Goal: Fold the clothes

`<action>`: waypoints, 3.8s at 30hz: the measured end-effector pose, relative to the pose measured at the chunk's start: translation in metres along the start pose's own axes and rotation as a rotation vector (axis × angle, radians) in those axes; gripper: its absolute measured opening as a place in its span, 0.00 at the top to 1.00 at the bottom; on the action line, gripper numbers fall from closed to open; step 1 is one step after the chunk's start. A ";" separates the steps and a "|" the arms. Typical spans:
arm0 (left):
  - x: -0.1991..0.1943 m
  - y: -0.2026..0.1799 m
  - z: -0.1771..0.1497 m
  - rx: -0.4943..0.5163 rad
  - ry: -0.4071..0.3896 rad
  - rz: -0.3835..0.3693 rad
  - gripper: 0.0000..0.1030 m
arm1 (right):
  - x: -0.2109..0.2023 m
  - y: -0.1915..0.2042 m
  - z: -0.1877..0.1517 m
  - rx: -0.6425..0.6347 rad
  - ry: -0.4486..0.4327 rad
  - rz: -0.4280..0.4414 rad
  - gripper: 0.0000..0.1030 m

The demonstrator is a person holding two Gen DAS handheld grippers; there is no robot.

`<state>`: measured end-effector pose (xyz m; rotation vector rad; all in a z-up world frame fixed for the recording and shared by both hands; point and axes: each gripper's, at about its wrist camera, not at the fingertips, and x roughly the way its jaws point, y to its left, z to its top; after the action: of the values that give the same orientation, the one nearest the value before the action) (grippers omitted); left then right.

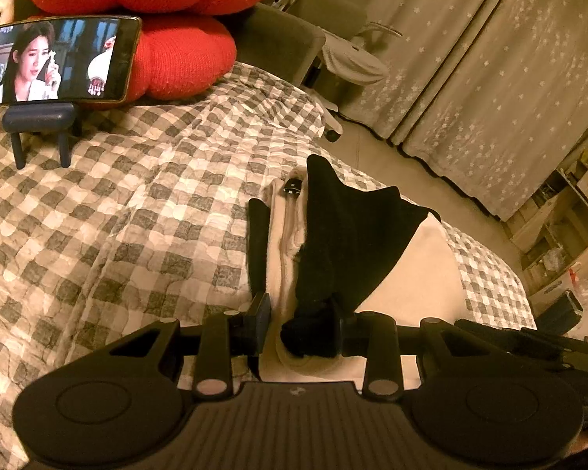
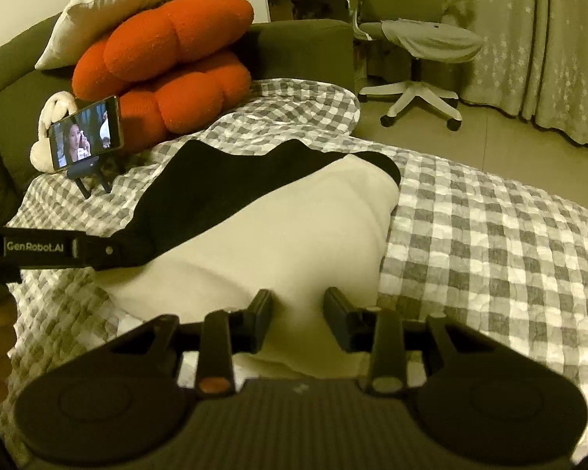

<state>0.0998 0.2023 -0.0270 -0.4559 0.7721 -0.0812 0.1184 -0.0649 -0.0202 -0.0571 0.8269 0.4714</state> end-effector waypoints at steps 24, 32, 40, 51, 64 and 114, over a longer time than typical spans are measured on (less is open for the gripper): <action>0.003 -0.002 0.000 0.003 -0.006 0.022 0.67 | -0.012 -0.008 -0.010 0.027 0.001 0.031 0.70; 0.001 -0.003 -0.002 0.012 -0.011 0.022 0.67 | -0.013 -0.006 -0.017 0.039 -0.017 0.031 0.70; -0.002 -0.005 -0.008 0.043 -0.027 0.038 0.66 | -0.013 -0.005 -0.027 0.040 -0.056 0.022 0.70; -0.006 -0.005 -0.011 0.054 -0.035 0.040 0.66 | -0.030 -0.011 -0.025 0.074 -0.069 0.043 0.70; -0.010 0.001 -0.004 -0.025 -0.028 -0.004 0.64 | -0.025 -0.032 -0.022 0.172 -0.025 0.067 0.66; -0.010 0.002 -0.002 -0.011 -0.042 0.052 0.56 | 0.011 -0.058 -0.034 0.501 -0.024 0.225 0.49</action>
<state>0.0910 0.2060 -0.0225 -0.4466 0.7431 -0.0190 0.1255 -0.1203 -0.0585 0.5079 0.9120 0.4625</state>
